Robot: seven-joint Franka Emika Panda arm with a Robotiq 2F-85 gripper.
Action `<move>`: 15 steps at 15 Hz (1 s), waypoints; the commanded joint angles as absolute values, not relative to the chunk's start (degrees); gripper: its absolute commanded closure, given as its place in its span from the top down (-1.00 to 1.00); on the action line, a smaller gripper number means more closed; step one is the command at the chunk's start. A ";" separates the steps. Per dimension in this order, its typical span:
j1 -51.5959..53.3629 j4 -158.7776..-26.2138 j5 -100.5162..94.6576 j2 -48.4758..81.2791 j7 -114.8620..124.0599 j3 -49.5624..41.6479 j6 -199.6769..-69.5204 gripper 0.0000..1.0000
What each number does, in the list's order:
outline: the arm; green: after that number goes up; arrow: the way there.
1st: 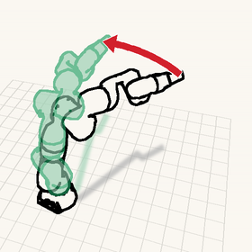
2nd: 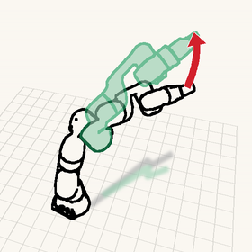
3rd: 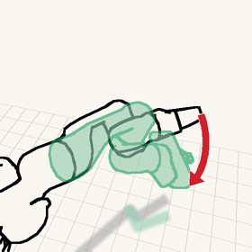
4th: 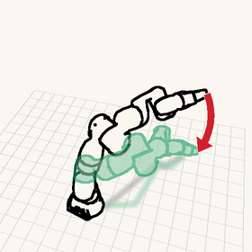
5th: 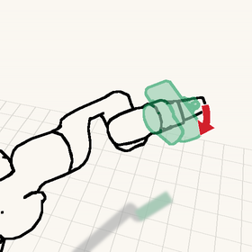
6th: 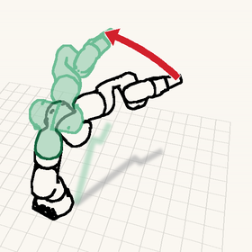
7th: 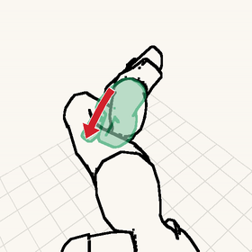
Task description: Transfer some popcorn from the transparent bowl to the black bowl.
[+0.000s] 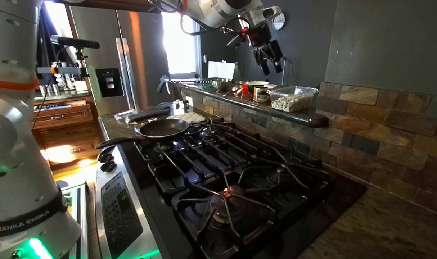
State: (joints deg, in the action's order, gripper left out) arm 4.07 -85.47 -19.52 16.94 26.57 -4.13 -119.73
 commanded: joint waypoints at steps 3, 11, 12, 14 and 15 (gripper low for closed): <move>3.03 -76.87 -17.89 24.04 33.16 -6.93 -119.02 1.00; 2.41 -64.60 -10.34 33.27 34.42 -6.94 -115.66 1.00; 2.38 -63.25 -9.82 34.27 34.48 -7.07 -115.31 1.00; 2.21 -60.76 -8.85 36.08 34.33 -7.12 -114.04 1.00; 2.20 -59.73 -8.48 36.84 34.32 -7.13 -113.35 1.00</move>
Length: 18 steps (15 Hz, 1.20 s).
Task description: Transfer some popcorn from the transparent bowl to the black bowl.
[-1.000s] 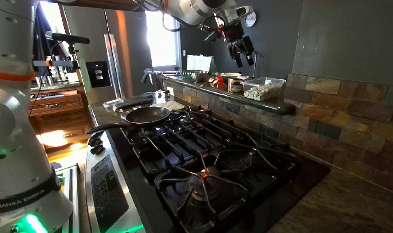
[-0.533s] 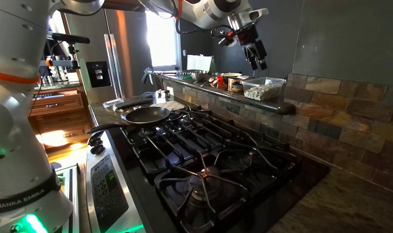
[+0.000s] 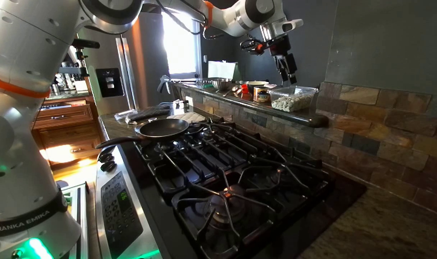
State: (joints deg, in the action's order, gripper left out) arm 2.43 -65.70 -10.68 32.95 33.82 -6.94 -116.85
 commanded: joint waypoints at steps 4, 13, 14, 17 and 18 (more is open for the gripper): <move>1.61 -56.41 -7.98 39.48 34.34 -6.50 -111.33 1.00; 0.85 -53.08 -6.76 42.88 34.12 -5.93 -111.31 0.03; 0.75 -52.82 -6.42 43.09 34.07 -5.80 -111.46 0.04; 0.69 -51.99 -5.95 43.84 33.94 -5.61 -111.35 0.16; 0.72 -51.84 -5.94 44.04 33.91 -5.59 -111.27 0.28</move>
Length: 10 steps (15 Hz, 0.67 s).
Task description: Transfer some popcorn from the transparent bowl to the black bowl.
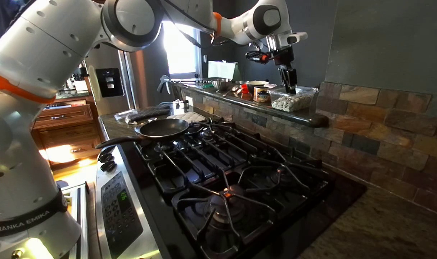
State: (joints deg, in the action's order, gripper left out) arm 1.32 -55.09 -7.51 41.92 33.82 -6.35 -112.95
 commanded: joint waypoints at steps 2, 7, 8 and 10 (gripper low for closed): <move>0.83 -51.40 -6.14 44.52 33.85 -5.68 -111.00 0.63; 1.01 -50.51 -6.55 45.72 33.59 -5.80 -110.42 0.95; 1.01 -50.42 -6.57 45.91 33.48 -5.78 -110.27 0.68; 1.08 -50.18 -6.69 46.30 33.35 -5.81 -109.93 0.39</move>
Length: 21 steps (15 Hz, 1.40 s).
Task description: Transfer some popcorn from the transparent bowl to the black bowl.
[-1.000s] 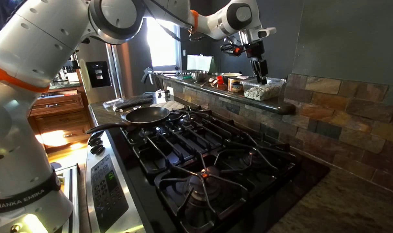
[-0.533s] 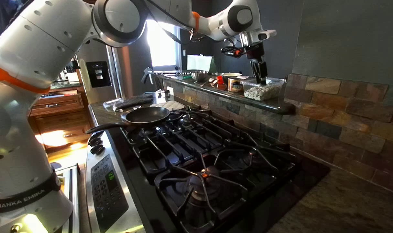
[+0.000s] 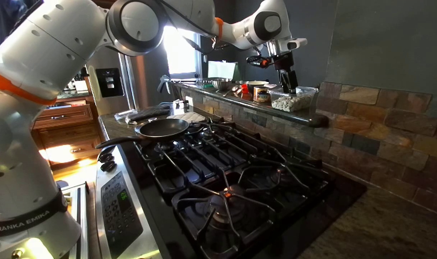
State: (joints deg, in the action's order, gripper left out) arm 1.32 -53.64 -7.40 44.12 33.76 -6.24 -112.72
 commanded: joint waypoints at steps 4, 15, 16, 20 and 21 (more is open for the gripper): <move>1.17 -48.99 -6.85 47.01 33.15 -5.83 -108.97 -0.23; 1.42 -48.20 -7.05 46.69 33.41 -5.87 -108.05 -0.90; 1.53 -48.29 -7.19 46.43 33.41 -5.94 -108.17 -0.90; 1.92 -48.00 -7.61 45.21 33.37 -6.08 -108.63 -0.90; 2.02 -47.85 -7.74 44.98 33.39 -6.14 -108.74 -0.90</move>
